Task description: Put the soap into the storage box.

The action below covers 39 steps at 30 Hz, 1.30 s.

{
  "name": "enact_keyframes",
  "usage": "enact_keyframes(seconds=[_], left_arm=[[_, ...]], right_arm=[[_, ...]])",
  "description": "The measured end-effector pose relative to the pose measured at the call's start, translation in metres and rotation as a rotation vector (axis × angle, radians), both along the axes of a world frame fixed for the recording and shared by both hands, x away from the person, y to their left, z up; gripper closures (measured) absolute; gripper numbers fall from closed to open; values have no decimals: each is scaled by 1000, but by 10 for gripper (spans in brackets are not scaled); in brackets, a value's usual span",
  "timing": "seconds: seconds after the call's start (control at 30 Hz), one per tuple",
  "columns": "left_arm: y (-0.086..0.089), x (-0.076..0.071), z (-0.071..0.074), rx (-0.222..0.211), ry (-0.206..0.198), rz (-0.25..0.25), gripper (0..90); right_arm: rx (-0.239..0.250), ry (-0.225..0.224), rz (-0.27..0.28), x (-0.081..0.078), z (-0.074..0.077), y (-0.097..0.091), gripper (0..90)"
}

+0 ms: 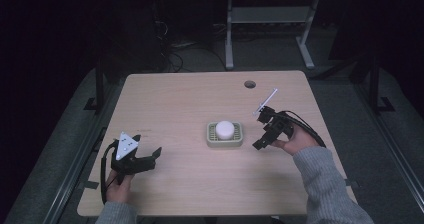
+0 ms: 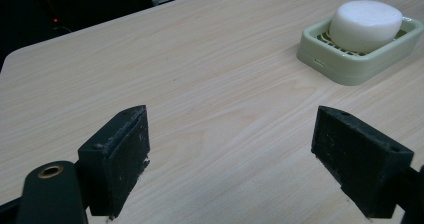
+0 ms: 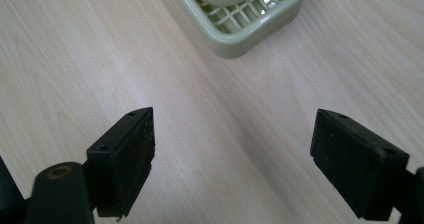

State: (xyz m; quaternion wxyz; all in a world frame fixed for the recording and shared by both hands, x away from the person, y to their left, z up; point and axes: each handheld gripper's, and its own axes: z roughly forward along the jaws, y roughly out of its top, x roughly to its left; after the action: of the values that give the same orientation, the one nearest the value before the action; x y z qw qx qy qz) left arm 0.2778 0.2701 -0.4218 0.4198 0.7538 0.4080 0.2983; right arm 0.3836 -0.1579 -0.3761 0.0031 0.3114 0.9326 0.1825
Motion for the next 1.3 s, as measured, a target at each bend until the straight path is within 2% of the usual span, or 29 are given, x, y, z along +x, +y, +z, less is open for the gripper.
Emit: enact_keyframes(seconds=[0.63, 1.3], left_arm=[[2, -1, 0, 4, -7, 0, 152], [0, -2, 0, 7, -5, -2, 152]], right_arm=[[30, 2, -44, -22, -12, -23, 173], [74, -11, -113, -52, -31, -62, 177]])
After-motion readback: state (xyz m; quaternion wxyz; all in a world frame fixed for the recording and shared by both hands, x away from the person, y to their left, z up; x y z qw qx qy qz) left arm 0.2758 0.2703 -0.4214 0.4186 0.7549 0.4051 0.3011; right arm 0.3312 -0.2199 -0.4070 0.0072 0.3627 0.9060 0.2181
